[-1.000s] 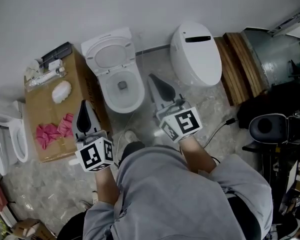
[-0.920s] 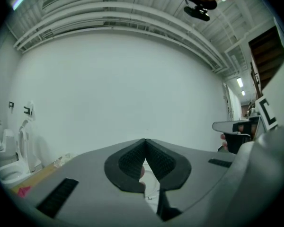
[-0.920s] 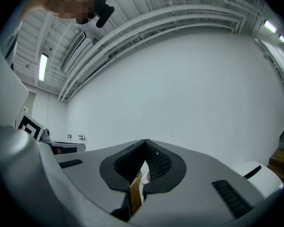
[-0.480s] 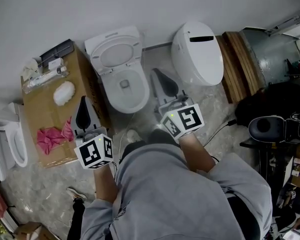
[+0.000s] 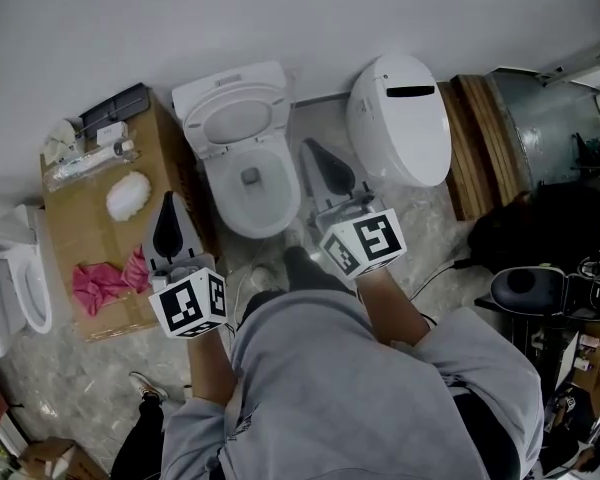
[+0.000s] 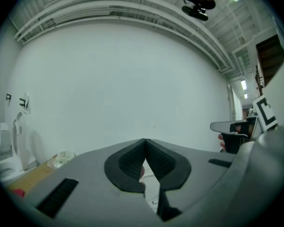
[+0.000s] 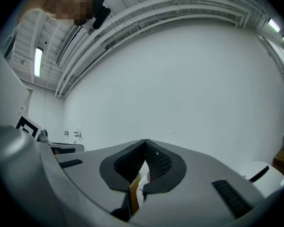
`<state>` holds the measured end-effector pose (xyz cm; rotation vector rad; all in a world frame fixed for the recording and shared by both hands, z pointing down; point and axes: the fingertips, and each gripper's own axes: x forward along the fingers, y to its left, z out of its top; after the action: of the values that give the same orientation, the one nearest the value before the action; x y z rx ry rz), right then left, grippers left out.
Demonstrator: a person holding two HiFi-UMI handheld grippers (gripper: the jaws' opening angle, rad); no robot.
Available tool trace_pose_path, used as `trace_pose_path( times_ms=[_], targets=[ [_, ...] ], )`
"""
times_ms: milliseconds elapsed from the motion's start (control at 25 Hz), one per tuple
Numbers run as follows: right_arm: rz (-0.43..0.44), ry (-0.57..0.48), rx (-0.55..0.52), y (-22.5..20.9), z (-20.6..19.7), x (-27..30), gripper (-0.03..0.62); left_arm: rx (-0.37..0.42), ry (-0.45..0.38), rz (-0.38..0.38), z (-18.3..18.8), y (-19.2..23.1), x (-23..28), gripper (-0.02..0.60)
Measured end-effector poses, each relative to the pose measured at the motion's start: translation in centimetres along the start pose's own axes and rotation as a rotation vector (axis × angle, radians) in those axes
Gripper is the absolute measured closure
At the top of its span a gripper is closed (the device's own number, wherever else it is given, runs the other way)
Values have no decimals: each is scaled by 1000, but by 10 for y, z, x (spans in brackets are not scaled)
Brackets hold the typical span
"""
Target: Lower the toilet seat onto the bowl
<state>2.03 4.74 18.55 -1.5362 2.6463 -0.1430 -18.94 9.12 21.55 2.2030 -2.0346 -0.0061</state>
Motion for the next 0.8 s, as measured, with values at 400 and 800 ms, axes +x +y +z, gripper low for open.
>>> trace_pose_path(
  times_ms=[400, 800],
  targets=[
    [92, 52, 10, -72, -7, 73, 595, 21, 31, 72, 10, -30, 83, 581],
    [141, 126, -15, -124, -41, 115, 594, 27, 53, 108, 9, -49, 136, 581]
  ],
)
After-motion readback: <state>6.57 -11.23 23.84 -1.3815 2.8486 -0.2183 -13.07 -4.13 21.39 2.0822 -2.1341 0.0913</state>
